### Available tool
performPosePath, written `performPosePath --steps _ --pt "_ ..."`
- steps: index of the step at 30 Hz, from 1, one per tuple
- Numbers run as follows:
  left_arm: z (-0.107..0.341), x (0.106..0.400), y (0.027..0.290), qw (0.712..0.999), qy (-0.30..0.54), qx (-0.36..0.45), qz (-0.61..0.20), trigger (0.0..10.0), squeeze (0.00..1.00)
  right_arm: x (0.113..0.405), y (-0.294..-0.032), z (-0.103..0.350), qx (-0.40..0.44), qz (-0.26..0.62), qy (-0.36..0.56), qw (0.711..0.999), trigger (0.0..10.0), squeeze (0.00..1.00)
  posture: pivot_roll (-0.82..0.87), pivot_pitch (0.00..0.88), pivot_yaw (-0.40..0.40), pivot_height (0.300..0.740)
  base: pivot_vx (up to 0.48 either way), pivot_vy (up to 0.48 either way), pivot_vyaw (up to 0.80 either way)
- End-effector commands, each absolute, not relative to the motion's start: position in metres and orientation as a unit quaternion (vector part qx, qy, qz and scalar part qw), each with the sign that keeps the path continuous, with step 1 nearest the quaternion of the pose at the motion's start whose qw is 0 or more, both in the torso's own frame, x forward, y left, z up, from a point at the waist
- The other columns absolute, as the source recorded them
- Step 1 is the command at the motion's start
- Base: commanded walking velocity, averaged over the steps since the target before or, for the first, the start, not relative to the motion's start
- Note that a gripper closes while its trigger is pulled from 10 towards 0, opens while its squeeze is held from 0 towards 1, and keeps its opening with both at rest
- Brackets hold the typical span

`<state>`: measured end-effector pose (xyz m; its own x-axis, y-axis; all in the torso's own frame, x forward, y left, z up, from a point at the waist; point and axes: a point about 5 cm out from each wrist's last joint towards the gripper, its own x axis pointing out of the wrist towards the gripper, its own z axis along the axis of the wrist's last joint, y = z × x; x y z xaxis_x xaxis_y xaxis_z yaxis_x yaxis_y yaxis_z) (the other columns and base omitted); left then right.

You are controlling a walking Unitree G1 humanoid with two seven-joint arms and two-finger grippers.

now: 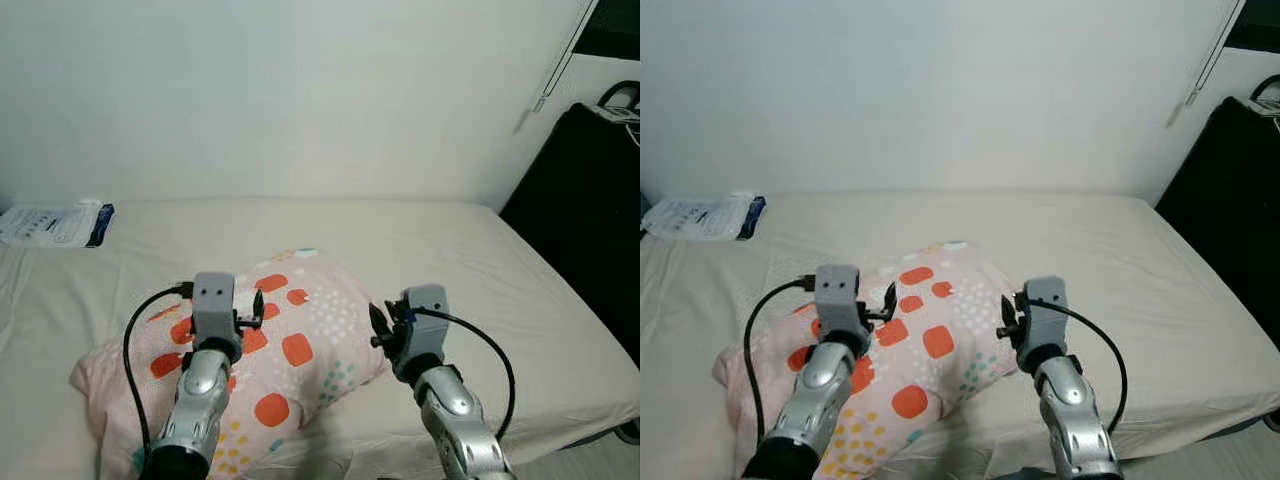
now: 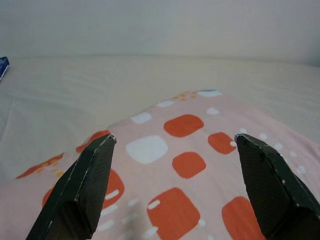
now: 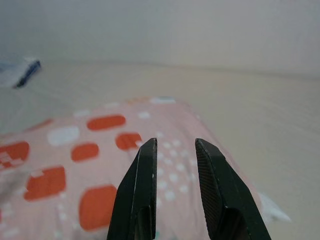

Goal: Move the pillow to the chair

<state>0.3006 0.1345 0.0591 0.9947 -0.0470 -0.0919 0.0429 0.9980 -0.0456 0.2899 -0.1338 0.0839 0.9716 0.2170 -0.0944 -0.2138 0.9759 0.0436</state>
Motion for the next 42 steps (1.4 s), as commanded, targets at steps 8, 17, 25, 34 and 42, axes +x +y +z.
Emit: performPosePath --steps 8,17,25,34,42 --pt "0.049 0.289 0.138 0.998 0.057 -0.005 -0.027 10.0 0.00 0.297 -0.137 0.087 0.008 0.101 0.047 0.994 10.0 0.00 0.09 0.000 -0.111 0.740 0.000 0.000 0.00" --pt "0.065 0.291 0.140 0.998 0.015 -0.057 -0.022 10.0 0.00 0.313 -0.158 0.094 0.107 0.046 0.055 0.992 10.0 0.00 0.10 0.000 -0.124 0.740 0.000 0.000 0.00" --pt "0.057 0.293 0.155 0.998 0.048 0.031 -0.029 10.0 0.00 0.317 -0.162 0.093 0.025 0.079 0.070 0.994 10.0 0.00 0.11 0.000 -0.127 0.740 0.000 0.000 0.00" --pt "0.040 0.271 0.153 0.994 0.076 0.051 -0.061 10.0 0.00 0.289 -0.133 0.074 0.015 0.128 0.091 0.987 10.0 0.00 0.10 0.000 -0.115 0.740 0.000 0.000 0.00" --pt "0.041 0.264 0.145 0.996 0.059 0.046 -0.055 10.0 0.00 0.280 -0.147 0.076 0.006 0.098 0.064 0.993 10.0 0.00 0.08 0.000 -0.098 0.740 0.000 0.000 0.00"
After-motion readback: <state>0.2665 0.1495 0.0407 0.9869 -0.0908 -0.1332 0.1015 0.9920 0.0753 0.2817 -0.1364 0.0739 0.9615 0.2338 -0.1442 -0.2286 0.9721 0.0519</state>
